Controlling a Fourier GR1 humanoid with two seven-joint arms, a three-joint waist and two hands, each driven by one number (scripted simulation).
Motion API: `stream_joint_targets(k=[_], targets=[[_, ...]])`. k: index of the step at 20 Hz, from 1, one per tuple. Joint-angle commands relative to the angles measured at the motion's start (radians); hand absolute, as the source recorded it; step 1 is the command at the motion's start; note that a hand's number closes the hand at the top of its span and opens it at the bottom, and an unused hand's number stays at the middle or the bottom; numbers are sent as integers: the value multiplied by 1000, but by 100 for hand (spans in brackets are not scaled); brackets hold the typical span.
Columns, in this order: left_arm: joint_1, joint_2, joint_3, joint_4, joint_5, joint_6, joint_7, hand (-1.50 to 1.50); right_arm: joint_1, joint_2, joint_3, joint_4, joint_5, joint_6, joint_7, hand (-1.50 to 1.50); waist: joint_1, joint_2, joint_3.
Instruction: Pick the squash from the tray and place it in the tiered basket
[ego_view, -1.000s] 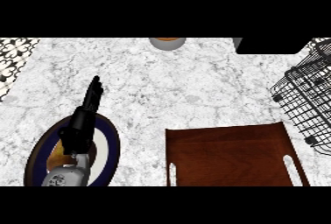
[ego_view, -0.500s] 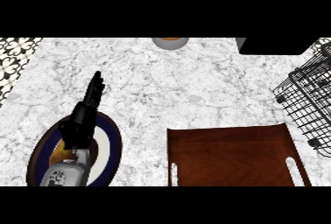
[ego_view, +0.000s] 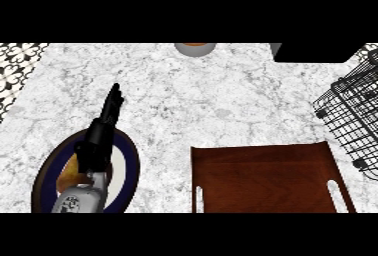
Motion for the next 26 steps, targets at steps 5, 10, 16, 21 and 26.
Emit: stream_joint_targets(k=[5, 10, 16, 21, 26], targets=[[17, 4, 27, 42, 34, -22, -50, 0, -134, 97, -40, 269, -53, -37, 60, -150, 5, 1, -1], [20, 21, 37, 9, 20, -14, -25, 0, -148, 80, -52, 380, -104, -4, -43, -150, -8, -3, -1], [-9, 6, 19, 35, 9, -4, -28, 0, -246, 126, -183, 462, -208, -86, 23, -150, -10, -3, -1], [20, 23, 28, -25, 33, -28, 12, 0, -236, -38, -322, 629, -235, -106, 35, -150, -8, -2, 1], [15, -11, -7, 16, -10, 38, -23, 0, -155, -187, -489, 835, -333, -8, -35, -150, -32, 0, 3]])
